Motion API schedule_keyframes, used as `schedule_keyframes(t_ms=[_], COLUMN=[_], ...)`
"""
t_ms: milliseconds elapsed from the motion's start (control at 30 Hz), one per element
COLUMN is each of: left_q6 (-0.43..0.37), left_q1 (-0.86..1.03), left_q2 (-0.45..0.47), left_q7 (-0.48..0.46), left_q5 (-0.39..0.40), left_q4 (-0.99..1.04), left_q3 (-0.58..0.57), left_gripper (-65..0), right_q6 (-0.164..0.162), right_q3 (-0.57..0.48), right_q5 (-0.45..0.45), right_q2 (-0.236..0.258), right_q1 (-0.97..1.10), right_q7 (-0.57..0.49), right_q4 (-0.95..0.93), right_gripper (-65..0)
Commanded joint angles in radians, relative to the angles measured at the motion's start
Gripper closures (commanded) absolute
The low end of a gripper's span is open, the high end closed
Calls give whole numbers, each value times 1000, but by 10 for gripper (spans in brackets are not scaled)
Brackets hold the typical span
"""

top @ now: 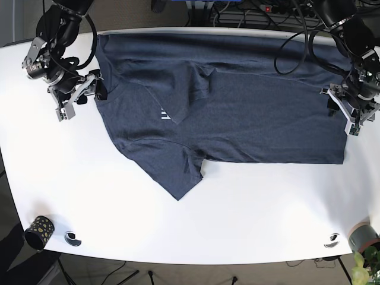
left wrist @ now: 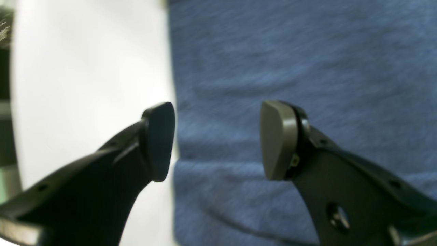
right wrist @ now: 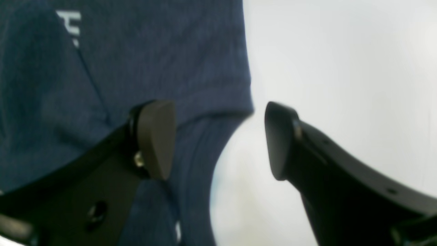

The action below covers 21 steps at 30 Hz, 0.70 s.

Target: Fold the T-shirt properly

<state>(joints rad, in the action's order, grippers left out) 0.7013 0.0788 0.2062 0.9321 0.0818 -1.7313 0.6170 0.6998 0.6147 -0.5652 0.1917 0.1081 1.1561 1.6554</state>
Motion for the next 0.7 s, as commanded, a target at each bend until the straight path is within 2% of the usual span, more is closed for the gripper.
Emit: schedule_keyframes(t_ms=[0,100,333,433,567,667], left_q6=[-3,-3,-3,-3,-3,-3], left_q1=[-24,-35,-32,-35,-37,-38], left_q2=[22,22,22,22,23,25], left_q7=[14,43,44,44,43,43], left_q5=[3,3,3,3,3,3], left_q4=[-8,-8,-9,-8,-8,-8], left_q3=[7,7,7,10,11,11], left_gripper=[-371,-371,-371,-371,-371,-371], right_q6=[-2,-2,-2,-2,-2,-2], right_q3=[1,1,-2,-65,-151,-163], right_q5=[-14,-14,-13,-13,-19,-13], right_q2=[39,61,96,107,102,70], right_q1=[-64,-146,-284,-302,-295,-293], right_q7=[-17,-21,-54,-75,-86,-87], right_q4=[-71,-176,-392,-432,-430,-430], right_gripper=[-398,-398,-400,-395,-395,-393])
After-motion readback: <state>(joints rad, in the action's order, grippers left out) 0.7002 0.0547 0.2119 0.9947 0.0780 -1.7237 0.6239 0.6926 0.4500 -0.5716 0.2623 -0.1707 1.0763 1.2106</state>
